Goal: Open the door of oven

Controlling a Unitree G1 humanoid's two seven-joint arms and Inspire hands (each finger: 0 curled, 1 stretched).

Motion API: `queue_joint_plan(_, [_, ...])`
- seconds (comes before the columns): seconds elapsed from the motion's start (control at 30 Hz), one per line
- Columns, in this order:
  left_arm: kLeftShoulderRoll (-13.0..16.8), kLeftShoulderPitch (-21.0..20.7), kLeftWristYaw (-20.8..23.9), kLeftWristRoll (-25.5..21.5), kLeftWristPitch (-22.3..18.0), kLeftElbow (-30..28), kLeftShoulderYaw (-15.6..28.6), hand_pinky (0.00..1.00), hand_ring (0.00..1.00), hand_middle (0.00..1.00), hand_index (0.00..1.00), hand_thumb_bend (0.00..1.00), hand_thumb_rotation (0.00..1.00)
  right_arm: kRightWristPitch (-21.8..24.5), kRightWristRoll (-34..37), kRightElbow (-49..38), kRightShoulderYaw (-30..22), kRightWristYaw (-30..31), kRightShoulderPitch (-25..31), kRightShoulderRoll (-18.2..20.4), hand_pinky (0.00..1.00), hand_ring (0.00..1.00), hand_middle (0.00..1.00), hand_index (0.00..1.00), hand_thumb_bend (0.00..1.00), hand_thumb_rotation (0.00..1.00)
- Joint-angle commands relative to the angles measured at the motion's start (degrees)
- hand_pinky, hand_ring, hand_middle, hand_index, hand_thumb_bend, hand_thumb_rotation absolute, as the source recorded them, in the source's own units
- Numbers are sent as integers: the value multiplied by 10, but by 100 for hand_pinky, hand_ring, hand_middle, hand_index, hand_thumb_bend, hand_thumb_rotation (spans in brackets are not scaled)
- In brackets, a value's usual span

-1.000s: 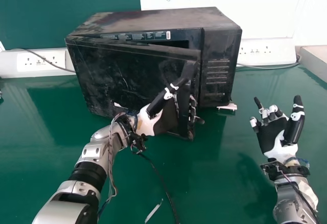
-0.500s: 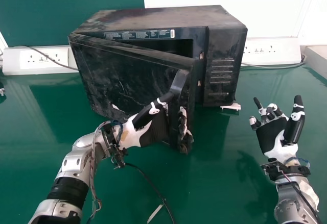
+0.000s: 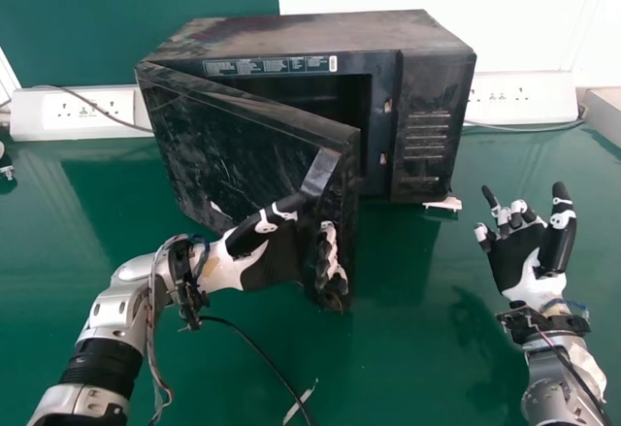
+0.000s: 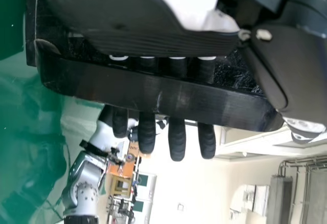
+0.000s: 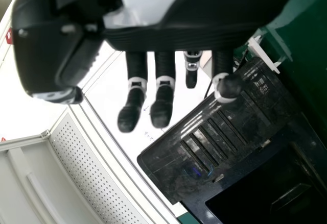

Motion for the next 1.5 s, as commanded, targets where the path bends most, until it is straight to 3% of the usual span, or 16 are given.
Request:
queue_joint_plan(0.0, [-38,-43,-148,-65,-18,-12,-23,2,7,14,42,57,11,4,7,5,-3,11,-2,-6,0,0,6,10,89,86])
queue_joint_plan(0.2, [-53,18,-137,-135,4,-67,44,7,12,21,48,52,7,3,4,-2,0,4,-1,-4,0,0,6,10,89,87])
queue_joint_plan(0.37, [-65,54,-128,-195,54,-142,78,6,11,19,48,52,8,0,5,1,-1,5,-3,-4,0,0,6,10,89,87])
queue_joint_plan(0.43, [-34,52,-126,-192,111,-173,68,5,10,18,48,52,9,-5,1,1,0,0,-3,-4,0,0,6,11,89,87])
queue_joint_plan(0.47, [-21,42,-137,-197,117,-169,60,5,9,18,48,52,9,-8,0,0,0,2,-3,-4,0,0,6,10,89,88])
queue_joint_plan(0.57, [9,14,-153,-213,49,-147,36,6,11,18,48,52,8,-4,3,0,0,5,-3,-4,0,0,6,10,90,88])
queue_joint_plan(0.63, [0,16,-153,-229,5,-147,48,5,10,18,48,52,8,-1,4,0,-1,4,-3,-5,0,0,6,10,91,87])
queue_joint_plan(0.67, [-14,25,-153,-243,10,-149,65,5,10,19,48,52,8,-1,4,-1,-1,4,-2,-5,0,0,6,11,92,86])
queue_joint_plan(0.77, [-32,56,-148,-250,72,-170,107,6,12,21,48,52,9,-2,5,-3,-2,3,-1,-5,0,0,6,10,92,86])
queue_joint_plan(0.83, [-8,59,-150,-234,95,-180,106,6,11,21,48,51,8,-4,4,-3,-2,6,-1,-6,0,0,6,10,91,86])
queue_joint_plan(0.97, [-9,66,-133,-264,147,-188,131,7,13,22,48,51,7,-1,2,-4,-1,-2,-1,-6,0,0,6,10,94,85])
queue_joint_plan(1.1, [-14,95,-75,-275,93,-241,186,10,16,27,48,51,7,-4,1,-4,0,-2,-1,-4,0,0,6,10,92,86])
queue_joint_plan(1.13, [-25,107,-50,-282,66,-263,207,12,19,35,50,51,3,-1,1,-6,0,-7,-1,-3,0,0,6,10,93,86])
queue_joint_plan(1.23, [-43,126,-25,-276,-55,-311,256,14,21,40,51,51,0,-1,3,-7,-1,-8,-1,-3,0,0,6,10,92,86])
queue_joint_plan(1.33, [-58,117,-27,-272,-137,-327,274,11,16,30,48,51,9,-2,4,-5,-2,-4,-2,-5,0,0,6,10,90,87])
queue_joint_plan(1.47, [-62,124,-4,-265,-148,-358,270,7,13,26,48,51,9,-2,3,-8,-1,-4,0,-5,0,0,6,10,91,86])
